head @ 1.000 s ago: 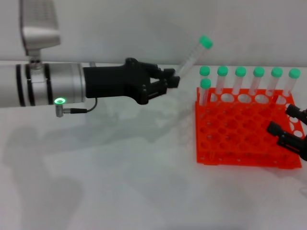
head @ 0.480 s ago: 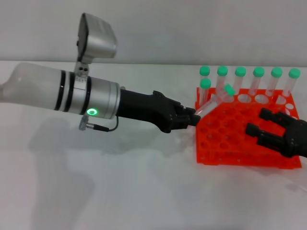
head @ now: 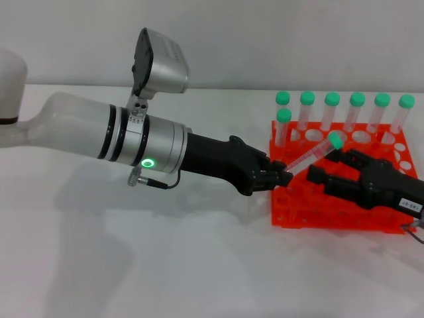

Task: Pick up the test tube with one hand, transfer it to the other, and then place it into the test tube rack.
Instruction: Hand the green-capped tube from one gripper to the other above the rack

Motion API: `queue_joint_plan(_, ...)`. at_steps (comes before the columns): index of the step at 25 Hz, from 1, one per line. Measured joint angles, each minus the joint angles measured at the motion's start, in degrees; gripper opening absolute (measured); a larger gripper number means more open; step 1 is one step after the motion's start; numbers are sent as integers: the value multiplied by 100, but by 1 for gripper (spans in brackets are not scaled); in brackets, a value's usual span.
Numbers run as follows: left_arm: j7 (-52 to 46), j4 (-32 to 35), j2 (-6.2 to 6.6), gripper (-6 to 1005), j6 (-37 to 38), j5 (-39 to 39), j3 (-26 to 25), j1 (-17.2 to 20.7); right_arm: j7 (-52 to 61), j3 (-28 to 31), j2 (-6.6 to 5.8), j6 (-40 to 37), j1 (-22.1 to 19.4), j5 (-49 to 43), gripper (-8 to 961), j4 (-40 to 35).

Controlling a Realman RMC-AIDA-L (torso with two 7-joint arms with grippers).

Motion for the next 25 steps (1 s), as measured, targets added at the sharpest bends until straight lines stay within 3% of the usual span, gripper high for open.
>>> queue_joint_plan(10,229,101,-1,198,-27,0,0,22,25,-15,93,86,79,-53,731,-20)
queue_joint_plan(25,359,119,-7,198,-28,-3,0,61,-11,38,181,132,-9,-8,605,-52)
